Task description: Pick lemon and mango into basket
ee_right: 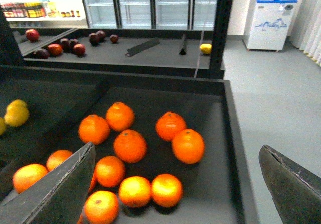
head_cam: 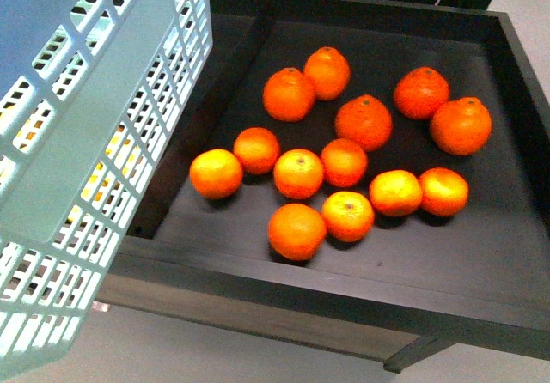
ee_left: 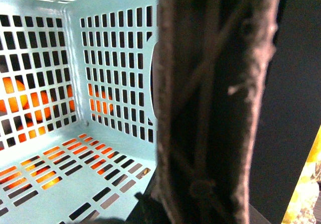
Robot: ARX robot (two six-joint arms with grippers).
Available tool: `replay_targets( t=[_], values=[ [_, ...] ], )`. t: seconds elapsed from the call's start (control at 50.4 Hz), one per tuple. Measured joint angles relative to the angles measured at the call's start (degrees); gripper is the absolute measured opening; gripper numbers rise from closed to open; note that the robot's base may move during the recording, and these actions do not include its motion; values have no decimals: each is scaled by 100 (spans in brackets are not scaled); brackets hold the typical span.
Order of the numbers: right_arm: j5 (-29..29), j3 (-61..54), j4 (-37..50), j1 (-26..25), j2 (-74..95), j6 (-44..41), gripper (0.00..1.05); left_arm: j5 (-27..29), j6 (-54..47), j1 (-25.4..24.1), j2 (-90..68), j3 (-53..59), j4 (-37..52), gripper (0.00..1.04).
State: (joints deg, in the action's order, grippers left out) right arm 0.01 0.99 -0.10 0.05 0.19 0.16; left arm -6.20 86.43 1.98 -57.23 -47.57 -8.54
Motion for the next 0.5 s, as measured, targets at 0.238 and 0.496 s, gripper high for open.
replay_targets(
  t=[0.238, 0.496],
  values=[
    [0, 0, 2, 0, 0, 2, 96, -2, 2, 0, 0, 0, 0, 5],
    [11, 0, 2, 0, 2, -2, 96, -7, 4, 0, 0, 0, -2, 5]
  ],
)
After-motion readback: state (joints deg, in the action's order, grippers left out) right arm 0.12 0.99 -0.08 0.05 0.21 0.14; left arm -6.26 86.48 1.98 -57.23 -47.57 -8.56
